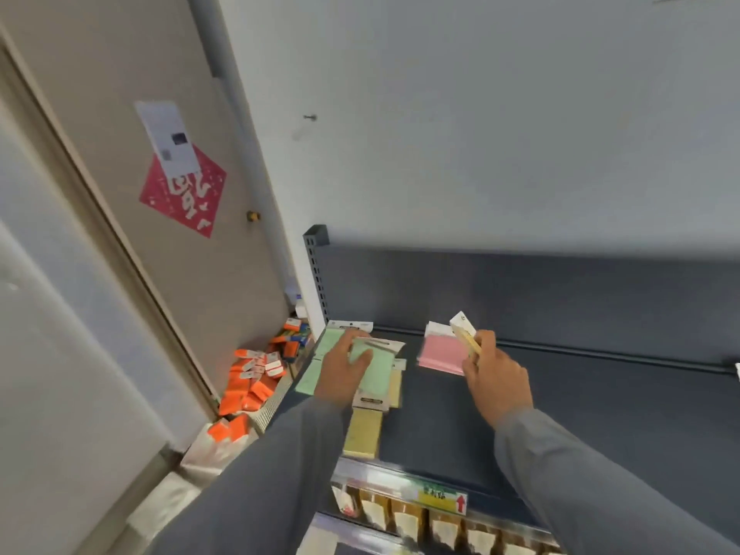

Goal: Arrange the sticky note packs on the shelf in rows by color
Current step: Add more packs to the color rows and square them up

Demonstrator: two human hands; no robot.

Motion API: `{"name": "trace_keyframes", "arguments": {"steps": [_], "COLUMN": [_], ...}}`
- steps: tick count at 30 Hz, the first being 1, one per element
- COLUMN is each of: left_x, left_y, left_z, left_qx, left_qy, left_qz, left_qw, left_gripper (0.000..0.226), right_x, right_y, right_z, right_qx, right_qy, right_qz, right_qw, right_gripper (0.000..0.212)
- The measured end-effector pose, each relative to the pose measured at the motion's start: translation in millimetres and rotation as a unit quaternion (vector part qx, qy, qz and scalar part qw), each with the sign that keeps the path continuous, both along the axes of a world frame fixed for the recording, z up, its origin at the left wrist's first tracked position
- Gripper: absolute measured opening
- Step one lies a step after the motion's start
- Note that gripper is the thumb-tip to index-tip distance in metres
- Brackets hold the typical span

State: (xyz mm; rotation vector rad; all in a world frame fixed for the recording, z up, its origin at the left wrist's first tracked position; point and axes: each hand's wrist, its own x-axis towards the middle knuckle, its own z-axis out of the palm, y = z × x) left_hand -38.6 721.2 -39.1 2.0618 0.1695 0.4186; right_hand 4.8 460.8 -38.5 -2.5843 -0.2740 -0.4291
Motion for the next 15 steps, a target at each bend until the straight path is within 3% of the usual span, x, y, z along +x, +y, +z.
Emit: {"name": "trace_keyframes", "arguments": {"steps": [6,13,15], "left_x": [-4.5,39.5,44.4], "left_y": [105.3,145.0,148.2], "left_z": [-12.5,-10.8,-10.6], "left_qx": [-0.051,-0.159,-0.147], "left_qy": [0.002,0.001,0.006], "left_qz": [0.110,0.010,-0.013], "left_qw": [0.993,0.987,0.989], "left_gripper": [0.027,0.051,0.058], "right_x": [-10.5,-10.2,-17.5], "right_y": [79.4,121.7,129.6], "right_z": [-8.7,-9.6,-11.1], "right_qx": [0.006,0.011,0.006], "right_qy": [0.001,-0.005,0.001], "right_qz": [0.044,-0.056,-0.077], "right_qw": [0.999,0.998,0.997], "right_gripper": [0.019,0.015,0.013]}}
